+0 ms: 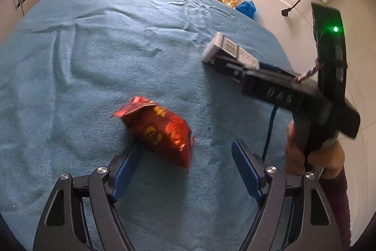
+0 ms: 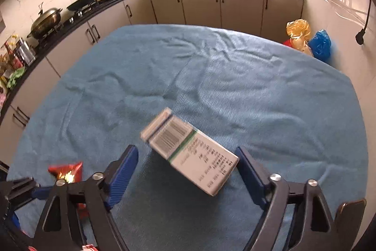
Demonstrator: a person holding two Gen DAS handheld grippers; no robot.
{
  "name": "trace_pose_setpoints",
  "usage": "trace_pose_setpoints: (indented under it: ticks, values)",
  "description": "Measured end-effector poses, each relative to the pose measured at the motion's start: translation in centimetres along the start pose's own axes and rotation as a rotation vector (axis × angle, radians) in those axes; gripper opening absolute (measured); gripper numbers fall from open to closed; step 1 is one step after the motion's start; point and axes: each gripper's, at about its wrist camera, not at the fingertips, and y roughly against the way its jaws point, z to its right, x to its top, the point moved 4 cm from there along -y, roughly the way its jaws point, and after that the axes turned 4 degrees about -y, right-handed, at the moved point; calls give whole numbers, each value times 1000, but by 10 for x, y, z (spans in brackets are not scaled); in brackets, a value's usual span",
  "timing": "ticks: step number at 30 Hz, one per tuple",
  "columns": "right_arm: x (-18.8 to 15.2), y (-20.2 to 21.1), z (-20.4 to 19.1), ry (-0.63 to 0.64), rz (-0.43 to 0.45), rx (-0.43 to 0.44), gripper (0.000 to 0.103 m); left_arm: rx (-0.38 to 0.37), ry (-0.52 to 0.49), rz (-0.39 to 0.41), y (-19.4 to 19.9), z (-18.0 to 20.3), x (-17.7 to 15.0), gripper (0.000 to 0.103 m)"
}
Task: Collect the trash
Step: 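Grasp the red snack bag with the left gripper while the right gripper grasps the white box, then carry the snack bag and white box over the red basket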
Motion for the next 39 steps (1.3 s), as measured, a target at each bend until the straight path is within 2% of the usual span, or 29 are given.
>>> trace_pose_setpoints:
  ticks: [1, 2, 3, 4, 5, 8, 16, 27, 39]
  values:
    - [-3, 0, -1, 1, -4, -2, 63, 6, -1, 2, -1, 1, 1, 77]
    - [-7, 0, -2, -7, -13, -3, 55, 11, 1, 7, -1, 1, 2, 74]
    - [-9, 0, -1, -20, -20, 3, 45, 15, 5, 11, -2, 1, 4, 58]
    - [-12, 1, 1, -45, -24, 8, 42, 23, 11, 10, -2, -1, 5, 45]
    - [-14, 3, 2, -59, -22, 6, 41, 22, 21, -5, -4, -4, 5, 28]
    - [-19, 14, 5, -93, 0, 4, 41, -5, 48, 7, -1, -10, 3, 24]
    - [-40, 56, -7, -119, 54, -10, 41, 14, 47, 63, 38, -26, -25, 23]
    - [-83, 103, -58, -129, 86, 45, 41, 157, -16, 208, 116, -49, -79, 23]
    - [-117, 105, -150, -57, 60, 138, 41, 300, 67, 312, 190, -117, -152, 23]
